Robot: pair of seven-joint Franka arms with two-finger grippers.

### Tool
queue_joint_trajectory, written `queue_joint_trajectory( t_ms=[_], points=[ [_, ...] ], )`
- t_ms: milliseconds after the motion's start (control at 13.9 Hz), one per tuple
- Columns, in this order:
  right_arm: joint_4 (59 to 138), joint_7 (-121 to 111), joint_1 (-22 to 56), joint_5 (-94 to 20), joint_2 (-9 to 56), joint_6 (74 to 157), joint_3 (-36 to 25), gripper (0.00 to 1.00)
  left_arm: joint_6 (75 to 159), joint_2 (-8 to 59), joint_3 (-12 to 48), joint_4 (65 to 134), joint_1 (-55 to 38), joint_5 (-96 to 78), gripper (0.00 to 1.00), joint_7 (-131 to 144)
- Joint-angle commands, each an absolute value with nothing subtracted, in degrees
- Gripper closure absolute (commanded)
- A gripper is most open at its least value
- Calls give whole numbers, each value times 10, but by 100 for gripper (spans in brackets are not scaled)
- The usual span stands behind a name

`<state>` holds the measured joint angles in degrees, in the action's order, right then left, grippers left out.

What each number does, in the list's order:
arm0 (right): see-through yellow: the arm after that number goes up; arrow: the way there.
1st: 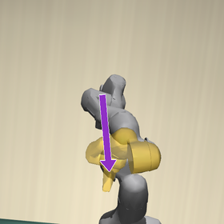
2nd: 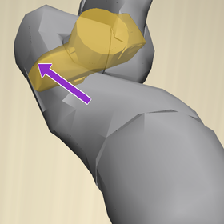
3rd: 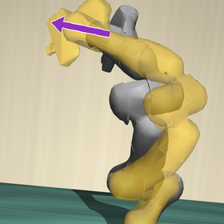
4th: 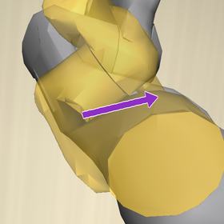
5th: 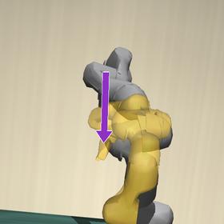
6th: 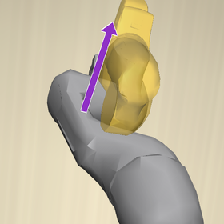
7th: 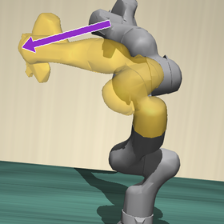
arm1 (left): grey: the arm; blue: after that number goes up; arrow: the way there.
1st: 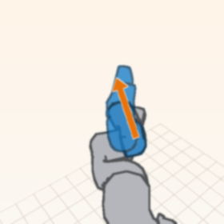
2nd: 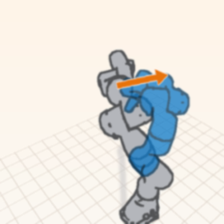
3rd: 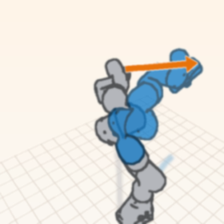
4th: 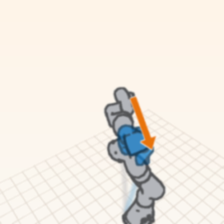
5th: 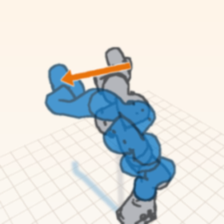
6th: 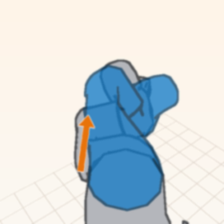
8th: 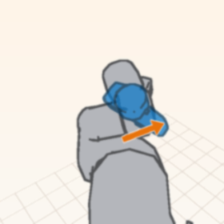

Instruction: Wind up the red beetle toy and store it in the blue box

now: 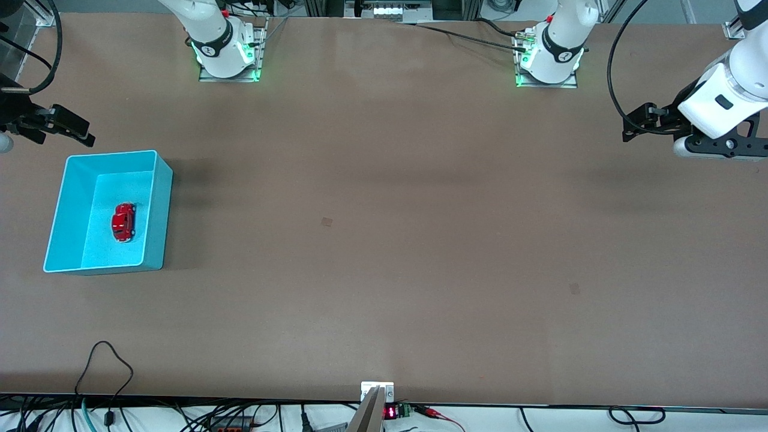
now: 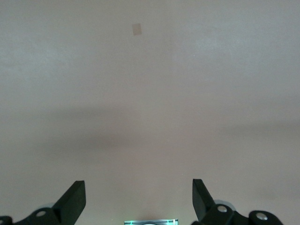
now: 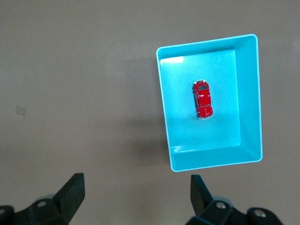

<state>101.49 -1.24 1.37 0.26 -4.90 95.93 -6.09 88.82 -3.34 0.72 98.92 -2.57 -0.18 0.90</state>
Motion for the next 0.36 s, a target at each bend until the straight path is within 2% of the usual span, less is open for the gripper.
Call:
queue_joint_trajectory(
  t_ms=[0,287],
  points=[
    [1013,-20,11,4,-57,941,-56,0,874,-32,11,975,-24,-4,0,5],
    [1013,-19,11,4,-57,934,-55,0,872,-32,11,975,-24,-4,0,5]
  ],
)
